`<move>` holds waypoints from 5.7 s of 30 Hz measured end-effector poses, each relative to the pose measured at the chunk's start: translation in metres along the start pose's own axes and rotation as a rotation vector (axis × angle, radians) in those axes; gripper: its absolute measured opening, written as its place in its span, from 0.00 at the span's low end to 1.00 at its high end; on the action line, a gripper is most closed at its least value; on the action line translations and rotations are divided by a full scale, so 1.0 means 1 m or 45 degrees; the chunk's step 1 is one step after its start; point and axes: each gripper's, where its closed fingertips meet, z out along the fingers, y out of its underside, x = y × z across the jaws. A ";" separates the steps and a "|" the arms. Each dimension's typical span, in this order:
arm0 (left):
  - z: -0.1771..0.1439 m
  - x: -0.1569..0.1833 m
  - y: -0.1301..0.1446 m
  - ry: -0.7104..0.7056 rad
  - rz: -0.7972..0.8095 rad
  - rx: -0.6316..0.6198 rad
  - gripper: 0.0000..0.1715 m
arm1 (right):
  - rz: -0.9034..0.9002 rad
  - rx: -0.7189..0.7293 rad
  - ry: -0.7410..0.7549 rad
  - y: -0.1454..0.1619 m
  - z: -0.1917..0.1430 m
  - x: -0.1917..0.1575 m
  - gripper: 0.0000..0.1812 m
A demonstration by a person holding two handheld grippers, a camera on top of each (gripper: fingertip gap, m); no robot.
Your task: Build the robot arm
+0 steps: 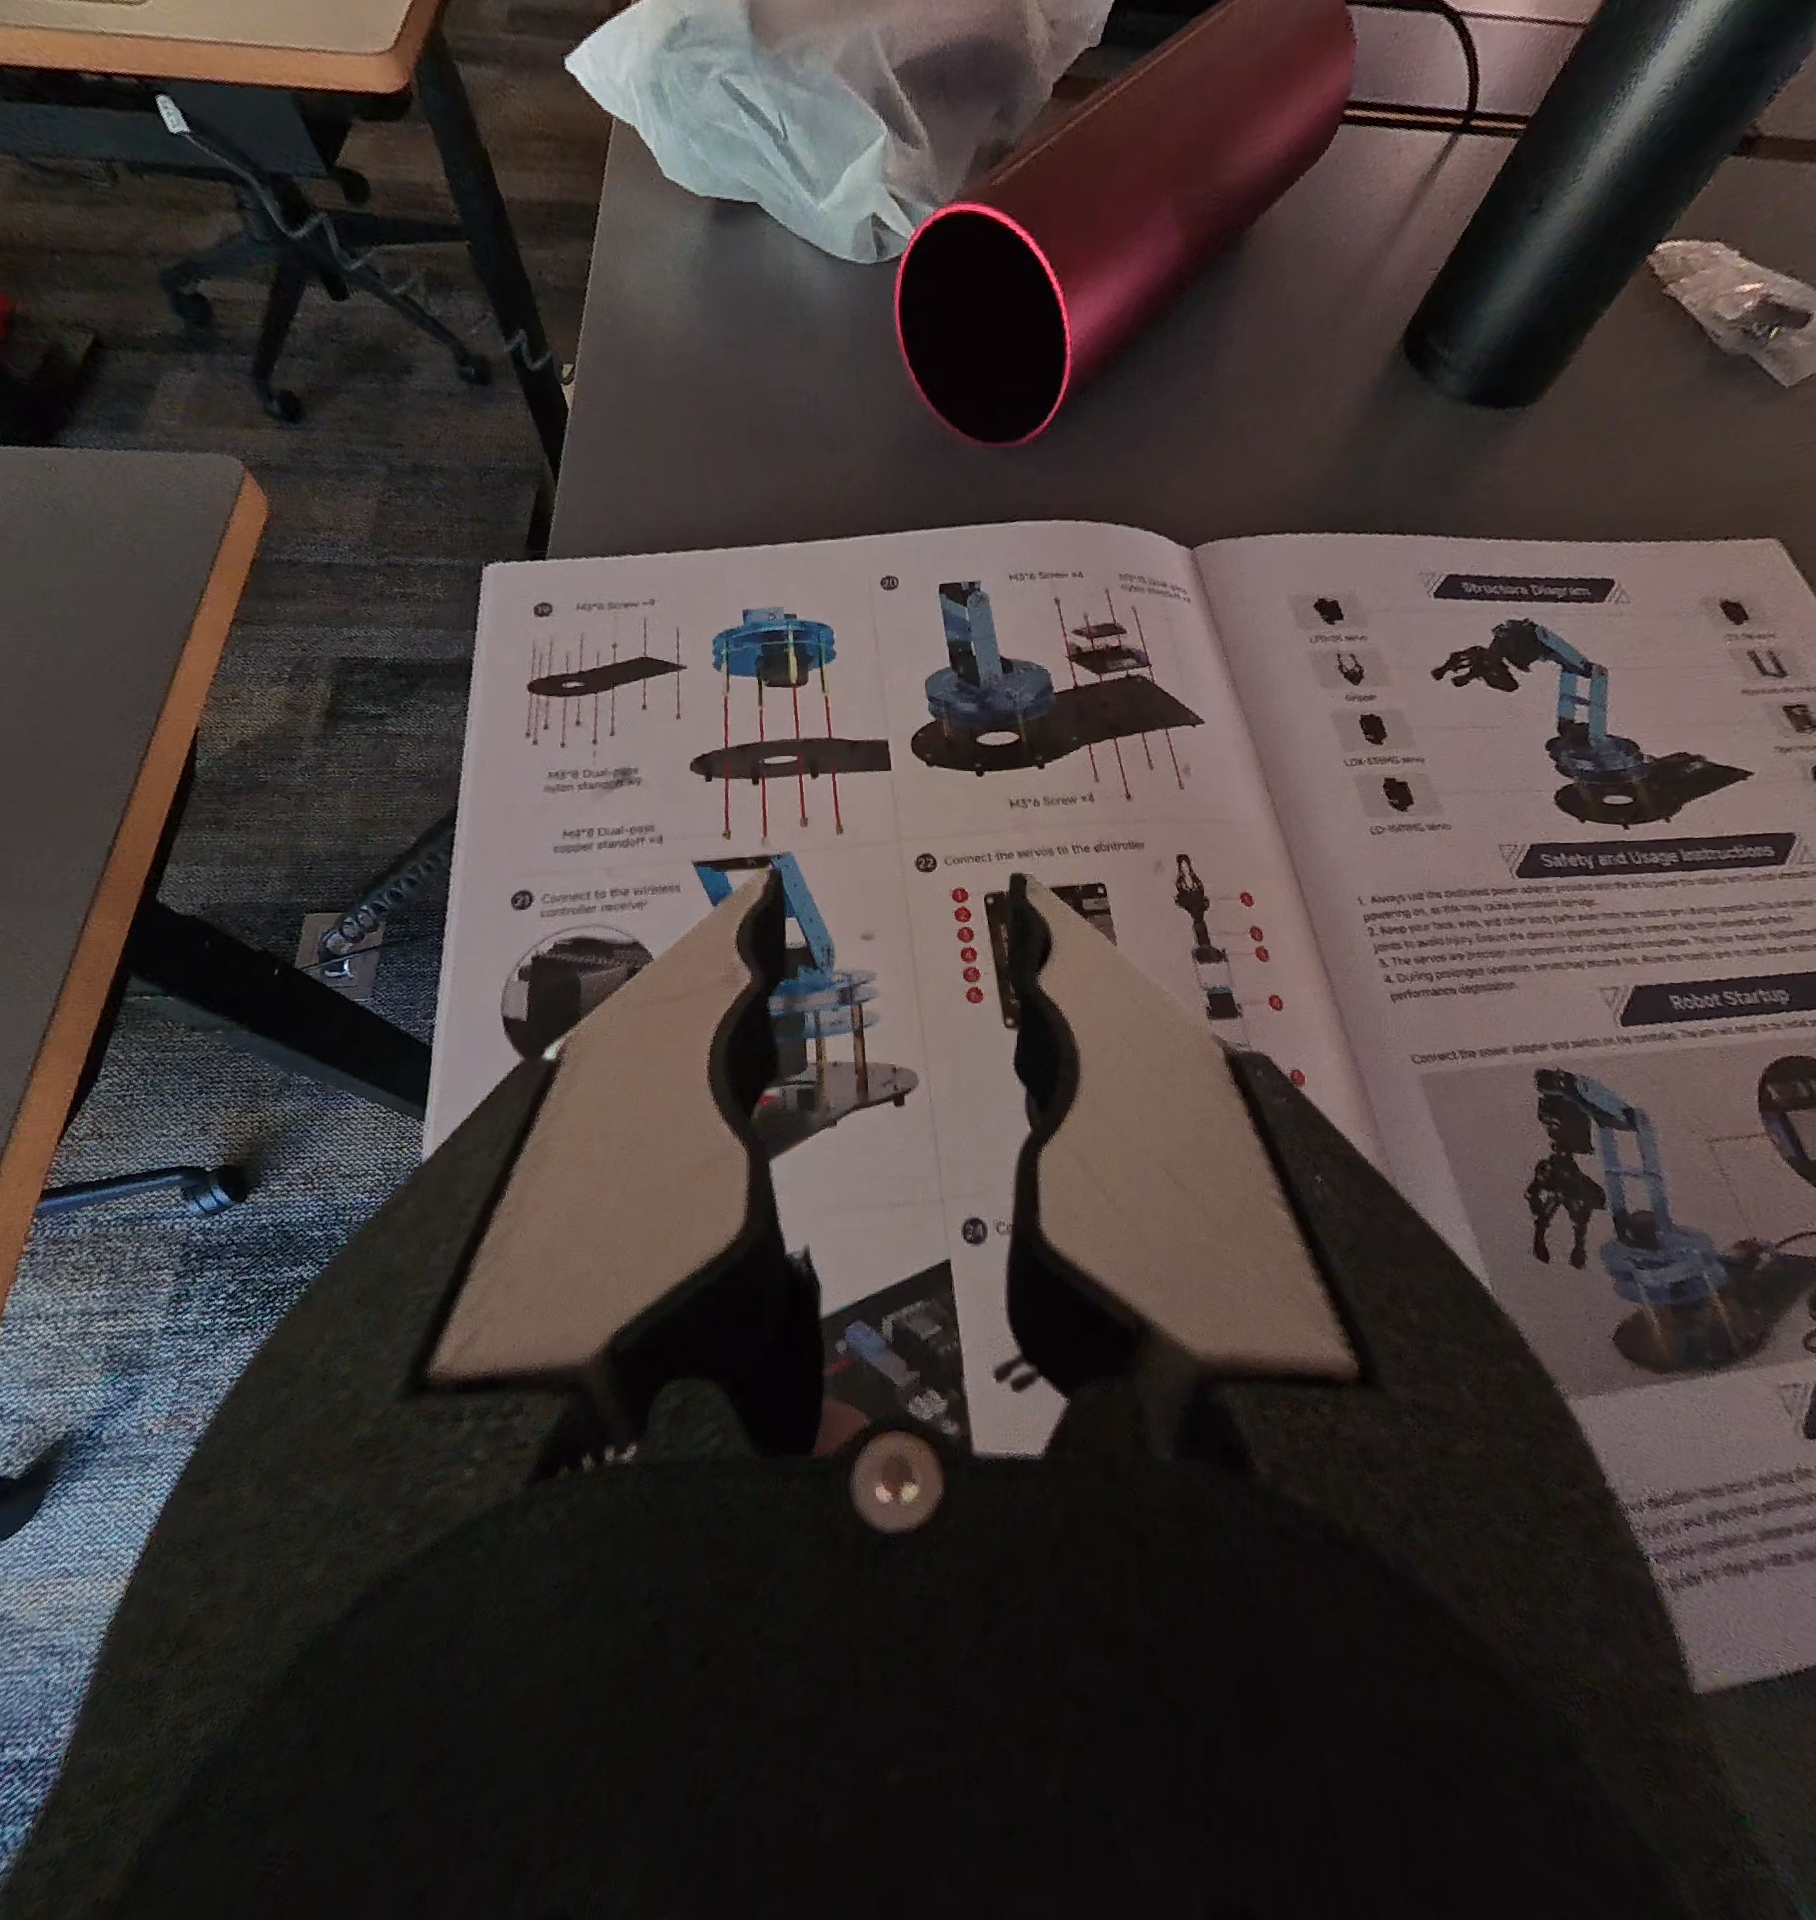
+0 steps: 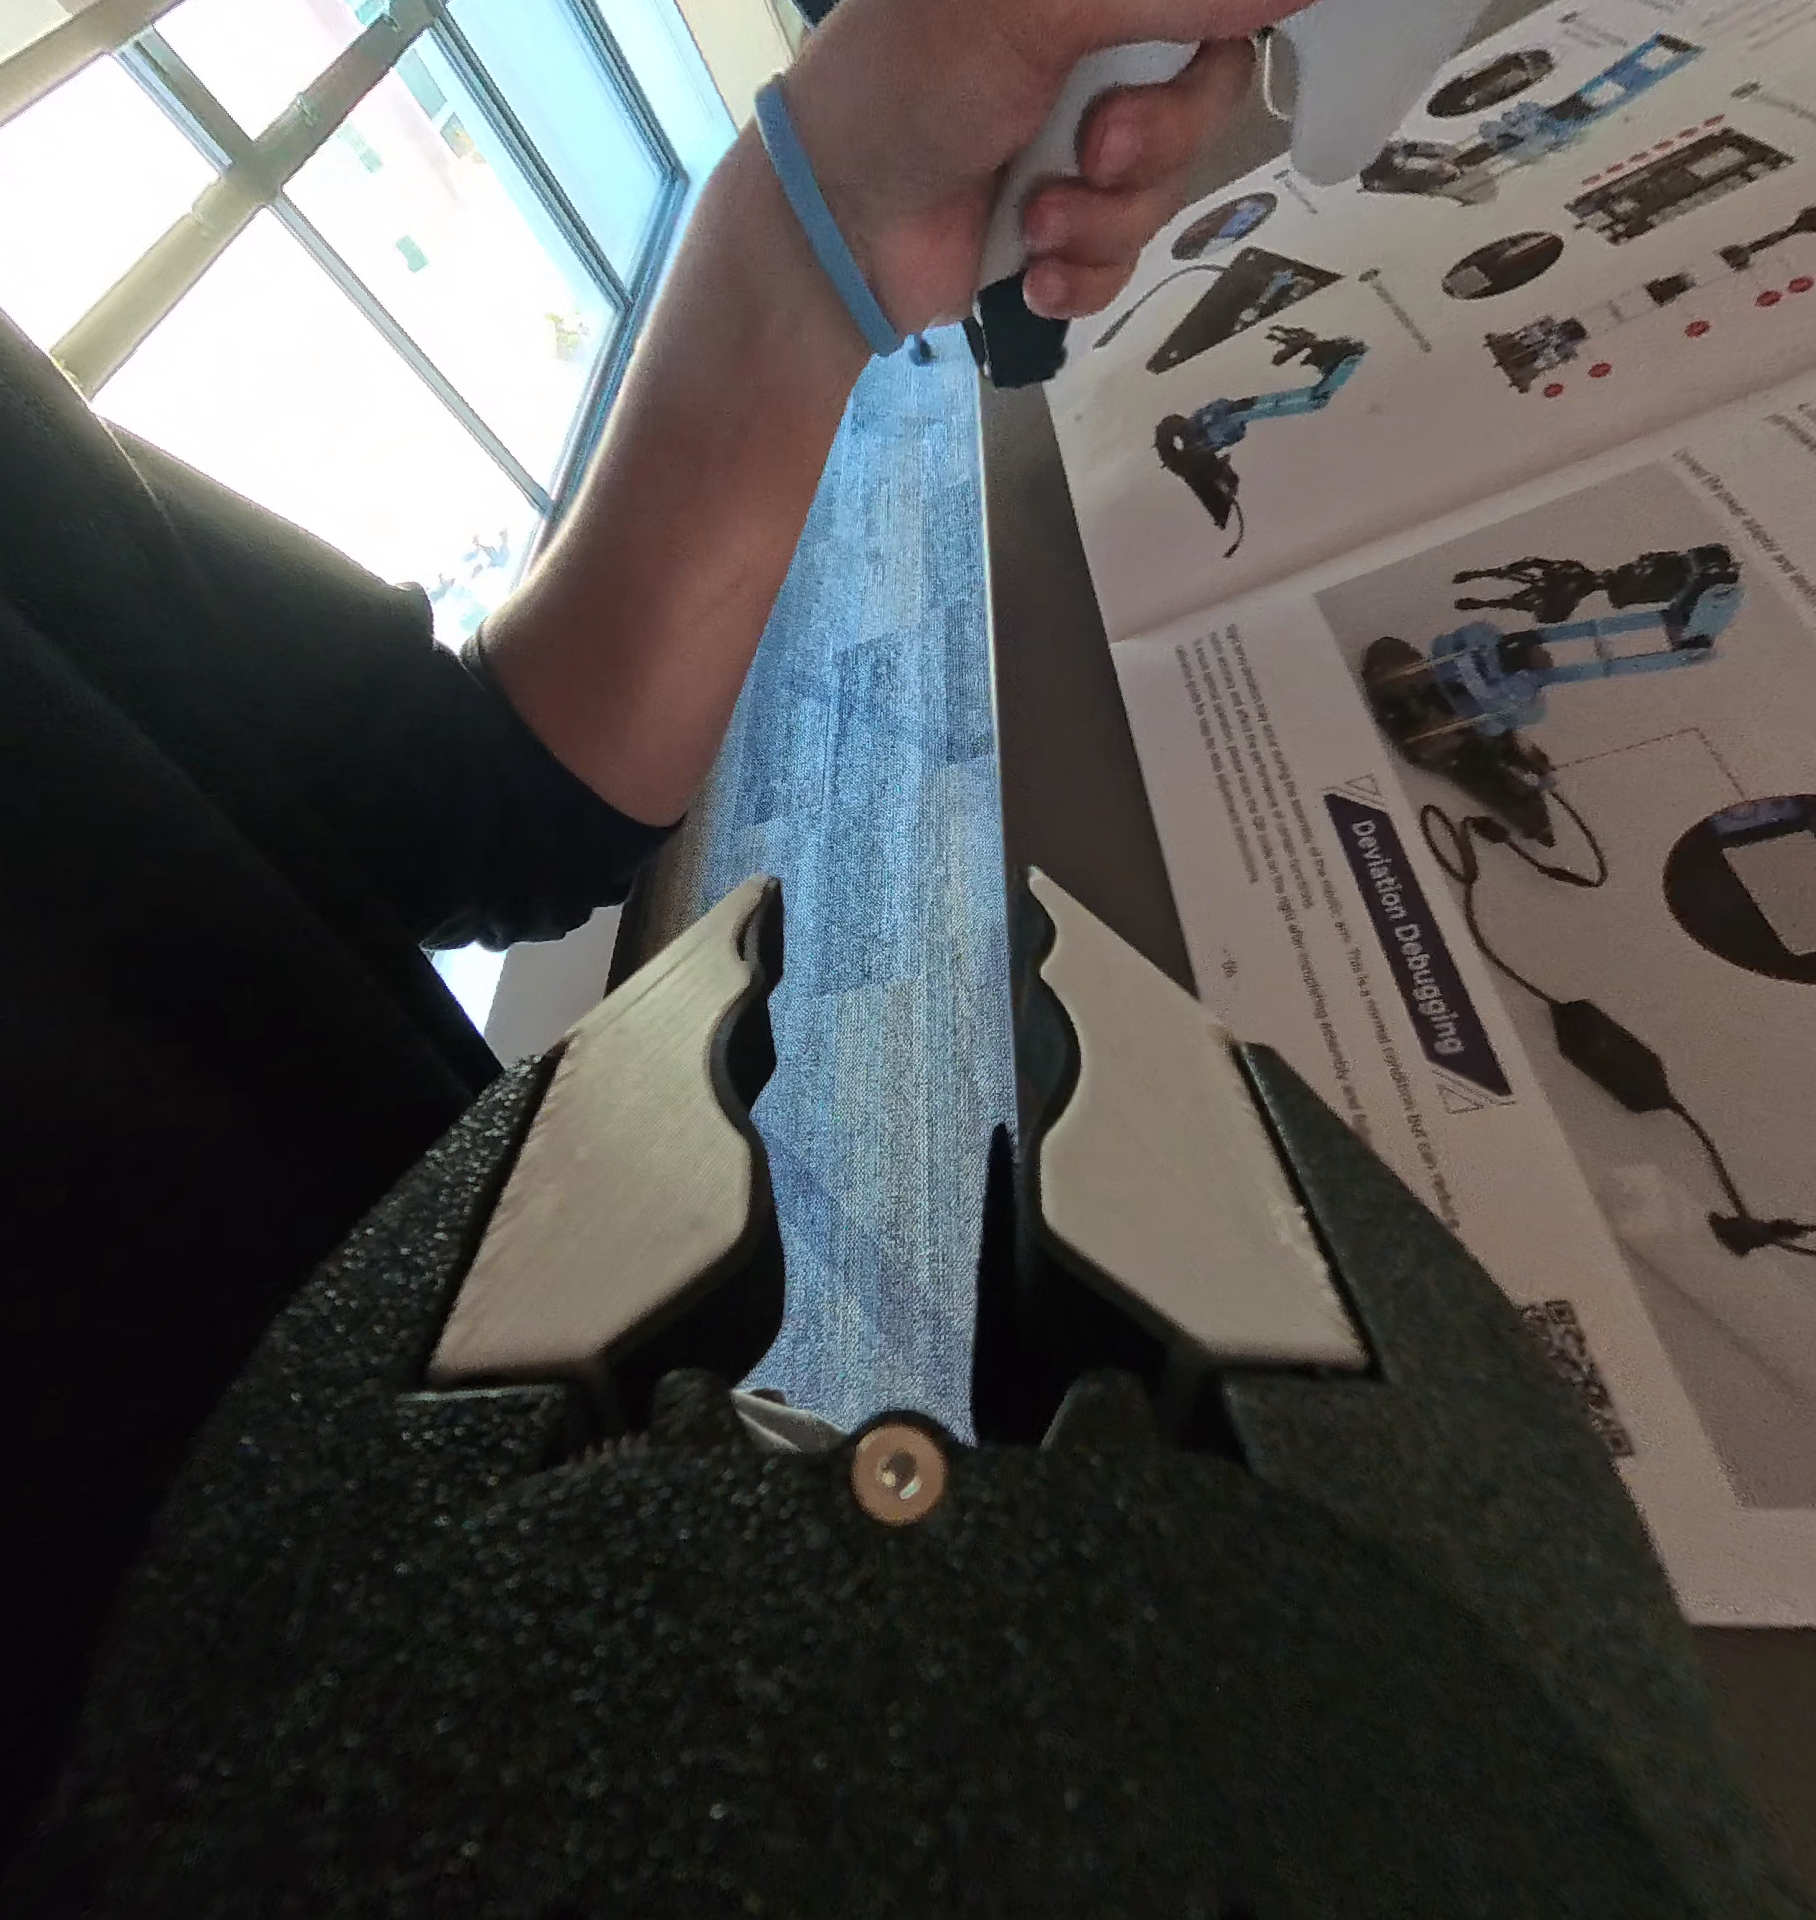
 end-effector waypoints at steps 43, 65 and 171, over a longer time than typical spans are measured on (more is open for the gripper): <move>-0.145 0.308 0.081 0.855 -0.081 0.220 0.24 | -0.180 0.516 0.171 -0.031 -0.323 0.001 0.35; -0.030 0.438 -0.025 1.026 0.449 0.471 0.57 | -0.448 -0.080 0.385 0.057 -0.307 0.169 0.64; -0.025 0.449 -0.050 1.103 0.564 0.526 0.38 | -0.178 -0.193 0.099 0.066 -0.281 0.155 0.51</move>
